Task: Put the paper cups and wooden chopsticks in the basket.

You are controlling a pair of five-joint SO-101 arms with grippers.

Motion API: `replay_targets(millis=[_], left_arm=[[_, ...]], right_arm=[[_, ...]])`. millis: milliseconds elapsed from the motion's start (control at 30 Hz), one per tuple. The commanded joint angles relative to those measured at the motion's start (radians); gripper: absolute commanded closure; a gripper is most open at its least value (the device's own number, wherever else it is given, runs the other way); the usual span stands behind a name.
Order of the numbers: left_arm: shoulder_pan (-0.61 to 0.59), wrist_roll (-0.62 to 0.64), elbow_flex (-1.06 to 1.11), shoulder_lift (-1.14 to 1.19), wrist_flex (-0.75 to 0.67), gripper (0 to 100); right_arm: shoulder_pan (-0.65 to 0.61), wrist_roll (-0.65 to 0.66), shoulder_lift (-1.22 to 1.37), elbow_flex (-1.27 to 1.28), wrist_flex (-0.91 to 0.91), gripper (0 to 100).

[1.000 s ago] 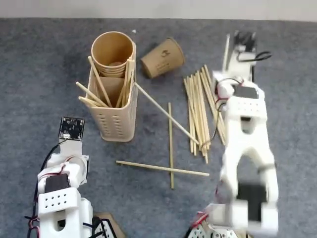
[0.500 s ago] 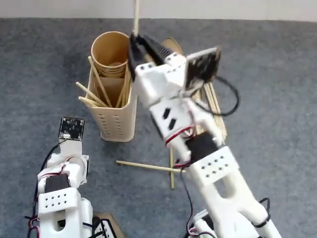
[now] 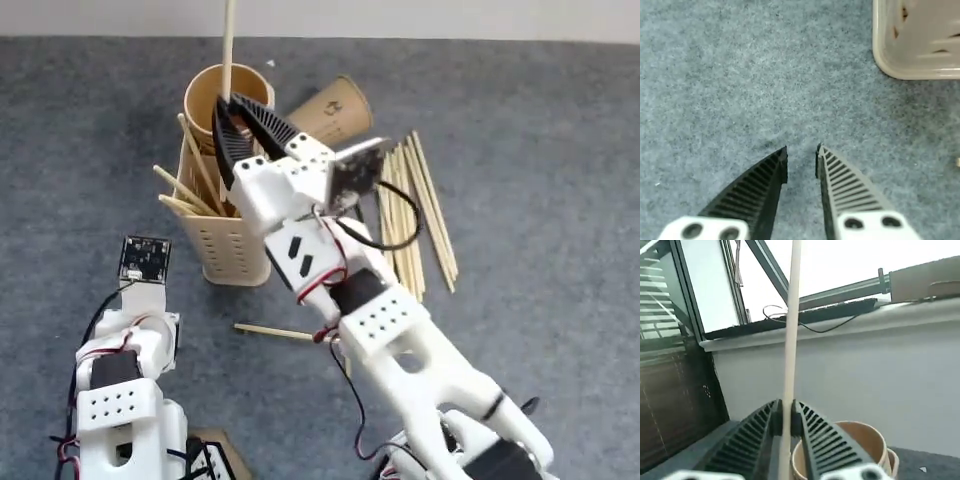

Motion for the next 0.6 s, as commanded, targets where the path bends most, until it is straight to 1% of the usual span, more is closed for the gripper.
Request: replay_targets(millis=[0, 67, 167, 233, 300, 400, 467, 567], left_arm=[[0.008, 0.002, -0.004, -0.012, -0.015, 87], [0.008, 0.002, -0.004, -0.012, -0.015, 87], [0.008, 0.002, -0.004, -0.012, -0.015, 87], [0.008, 0.002, -0.004, -0.012, -0.015, 87], [0.008, 0.002, -0.004, -0.012, -0.014, 87], [0.008, 0.002, -0.004, -0.012, -0.014, 87], [0.008, 0.002, -0.004, -0.012, -0.014, 87], [0.008, 0.002, -0.004, -0.012, -0.014, 87]], right_arm=[[0.025, 0.046, 0.012, -0.007, -0.016, 95.2], [0.027, 0.103, 0.012, -0.004, -0.016, 86.5], [0.035, 0.112, 0.010, 0.002, -0.015, 75.2], [0.062, 0.112, 0.005, 0.001, -0.004, 73.9], [0.107, 0.112, -0.042, -0.007, 0.079, 73.9], [0.176, 0.106, -0.194, -0.008, 0.305, 73.9], [0.242, 0.058, -0.317, -0.010, 0.524, 74.8], [0.374, 0.017, -0.450, -0.084, 0.891, 82.4]])
